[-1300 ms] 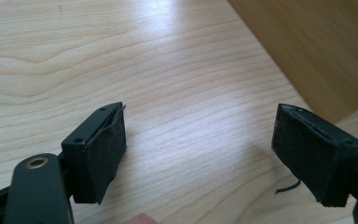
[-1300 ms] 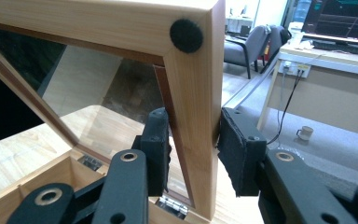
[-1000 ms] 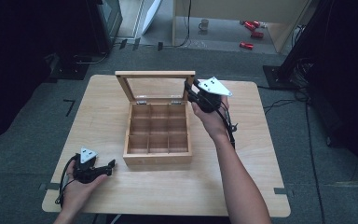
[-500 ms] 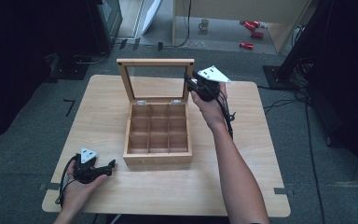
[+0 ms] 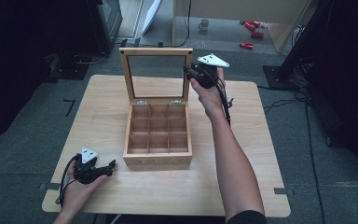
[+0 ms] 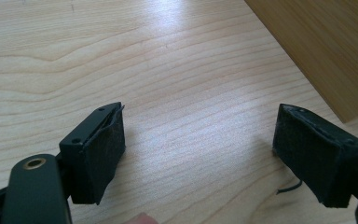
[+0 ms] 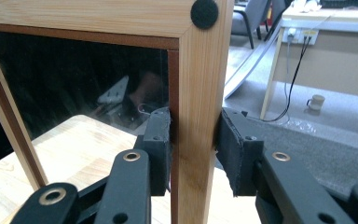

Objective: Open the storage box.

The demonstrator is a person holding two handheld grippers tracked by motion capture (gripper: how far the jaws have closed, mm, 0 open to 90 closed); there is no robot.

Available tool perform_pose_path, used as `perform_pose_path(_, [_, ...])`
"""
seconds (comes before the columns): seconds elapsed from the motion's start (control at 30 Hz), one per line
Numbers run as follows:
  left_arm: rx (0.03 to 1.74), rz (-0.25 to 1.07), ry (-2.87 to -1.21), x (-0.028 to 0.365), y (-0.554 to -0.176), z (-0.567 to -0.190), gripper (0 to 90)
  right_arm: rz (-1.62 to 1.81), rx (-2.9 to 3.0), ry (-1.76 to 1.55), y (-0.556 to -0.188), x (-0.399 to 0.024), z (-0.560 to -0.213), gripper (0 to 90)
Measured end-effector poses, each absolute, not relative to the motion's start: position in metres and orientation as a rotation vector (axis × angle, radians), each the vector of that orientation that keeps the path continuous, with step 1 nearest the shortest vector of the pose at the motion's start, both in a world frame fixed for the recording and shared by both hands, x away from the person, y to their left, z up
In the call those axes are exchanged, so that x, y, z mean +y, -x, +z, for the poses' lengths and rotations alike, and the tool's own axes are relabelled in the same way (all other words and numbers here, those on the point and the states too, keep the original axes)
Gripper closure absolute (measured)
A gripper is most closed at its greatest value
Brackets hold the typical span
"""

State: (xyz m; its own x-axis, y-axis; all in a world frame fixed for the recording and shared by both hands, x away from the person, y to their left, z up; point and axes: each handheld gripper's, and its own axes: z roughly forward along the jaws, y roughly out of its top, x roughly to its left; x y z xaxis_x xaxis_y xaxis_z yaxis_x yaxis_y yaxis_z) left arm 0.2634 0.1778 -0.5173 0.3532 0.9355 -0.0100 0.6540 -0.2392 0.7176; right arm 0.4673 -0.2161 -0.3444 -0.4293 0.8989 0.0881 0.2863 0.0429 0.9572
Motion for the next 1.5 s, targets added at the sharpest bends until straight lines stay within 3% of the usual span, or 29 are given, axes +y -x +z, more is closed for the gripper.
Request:
perform_pose_path(0.6, [1.373,0.557,-1.979,0.179,-0.263,-0.517,17.3,1.378,1.793,-1.380,-0.513,-0.213,-0.344,67.3])
perform_pose_path(1.0, [1.363,0.561,-1.992,0.177,-0.263,-0.517,17.3,1.393,1.782,-1.401,-0.517,-0.214,-0.346,66.6])
perform_pose_path(1.03, [1.363,0.561,-1.992,0.177,-0.263,-0.517,17.2,1.399,1.781,-1.399,-0.516,-0.214,-0.346,65.3])
perform_pose_path(1.3, [1.363,0.569,-2.000,0.176,-0.263,-0.517,16.5,1.404,1.741,-1.430,-0.494,-0.221,-0.348,26.6])
perform_pose_path(1.5, [1.362,0.582,-2.011,0.174,-0.263,-0.518,16.3,1.386,1.776,-1.377,-0.469,-0.223,-0.352,14.6])
